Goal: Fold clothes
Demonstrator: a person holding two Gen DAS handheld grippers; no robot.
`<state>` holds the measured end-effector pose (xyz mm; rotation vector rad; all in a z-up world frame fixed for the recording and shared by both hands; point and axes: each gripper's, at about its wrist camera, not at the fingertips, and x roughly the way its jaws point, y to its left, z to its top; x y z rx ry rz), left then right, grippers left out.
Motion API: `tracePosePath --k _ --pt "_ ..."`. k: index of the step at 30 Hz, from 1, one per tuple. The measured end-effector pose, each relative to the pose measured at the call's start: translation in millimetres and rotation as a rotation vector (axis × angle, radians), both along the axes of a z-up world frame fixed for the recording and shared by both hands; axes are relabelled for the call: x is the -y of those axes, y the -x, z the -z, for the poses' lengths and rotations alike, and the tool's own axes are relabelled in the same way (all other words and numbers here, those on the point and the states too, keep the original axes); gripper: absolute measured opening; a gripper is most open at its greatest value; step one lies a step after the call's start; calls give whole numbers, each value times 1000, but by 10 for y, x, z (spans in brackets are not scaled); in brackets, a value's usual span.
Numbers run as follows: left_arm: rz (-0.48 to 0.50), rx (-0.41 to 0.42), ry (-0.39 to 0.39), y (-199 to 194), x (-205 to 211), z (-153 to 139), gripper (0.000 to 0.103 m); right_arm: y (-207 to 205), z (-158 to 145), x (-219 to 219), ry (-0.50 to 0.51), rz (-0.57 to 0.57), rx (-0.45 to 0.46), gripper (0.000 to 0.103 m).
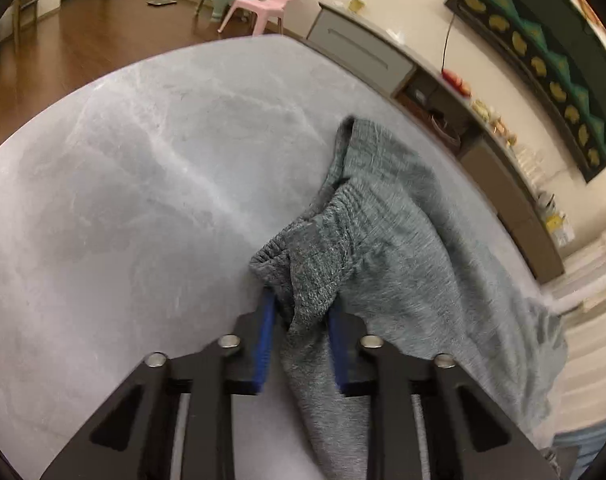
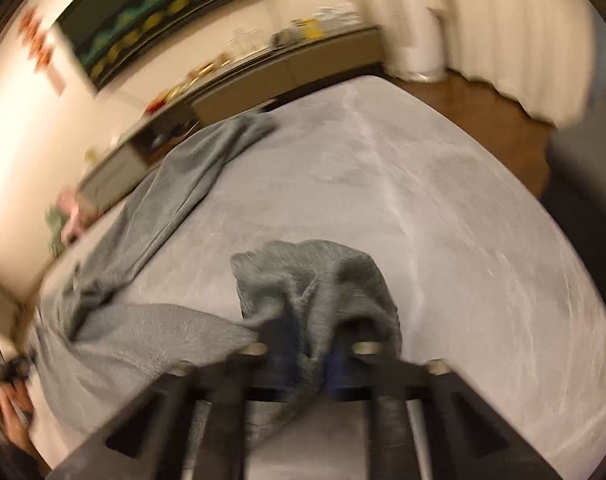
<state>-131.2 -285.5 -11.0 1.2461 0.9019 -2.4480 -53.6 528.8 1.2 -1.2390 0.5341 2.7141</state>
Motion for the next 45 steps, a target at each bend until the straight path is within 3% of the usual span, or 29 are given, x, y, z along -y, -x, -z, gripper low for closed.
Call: tracePosePath --k 3,5,6,7,8,9,14,21,24,25,26,27,29,31,33,35,37,39,40,42,45 --pt "-115 -134 -85 -259 221 -280 17 -54 -584 266 -193 -61 -218 7" --pt "-171 -188 -81 -449 371 -434 17 -264 -974 462 -170 -170 -436 8" --pt "-189 -192 -61 -510 434 -480 18 -234 -960 479 -140 -196 -444 11" --pt "-196 -149 -44 -506 471 -420 18 -85 -791 428 -82 -201 -370 32" --pt "-203 -103 -29 -502 507 -350 18 63 -622 378 -25 -205 -295 68" --pt "-209 -51 -33 -500 539 -232 18 212 -452 327 32 -209 -220 76" --pt "-224 -29 -68 -574 622 -74 19 402 97 -151 230 -46 19 76" --pt "-172 -15 34 -436 473 -132 19 566 219 -355 141 7 46 76" --pt "-150 -22 54 -486 454 -193 19 702 355 -352 188 -24 87 75" --pt "-145 -25 61 -504 453 -207 19 730 378 -305 189 -42 103 56" --pt "-139 -28 68 -522 453 -221 19 715 341 -257 170 -53 105 17" --pt "-136 -31 72 -541 460 -232 19 661 220 -225 147 -57 83 4" --pt "-160 -47 42 -592 543 -221 19 517 -70 -184 130 -67 19 4" --pt "-184 -50 -1 -604 616 -193 19 171 -626 -289 276 -86 -155 4" --pt "-201 -43 -43 -580 672 -160 19 57 -954 -384 284 -71 -248 4" --pt "-210 -30 -31 -494 643 -156 19 7 -1226 -479 278 -45 -324 4" --pt "-212 -12 5 -402 587 -163 19 403 -999 -545 204 15 -260 7" --pt "-203 11 59 -346 498 -174 20 810 -577 -554 146 4 -152 37" --pt "-197 17 77 -332 460 -181 20 942 -298 -547 130 -12 -65 64" --pt "-184 9 86 -341 424 -210 20 1017 95 -595 146 -23 61 64" --pt "-171 8 97 -340 419 -223 20 830 169 -749 198 -23 83 64"
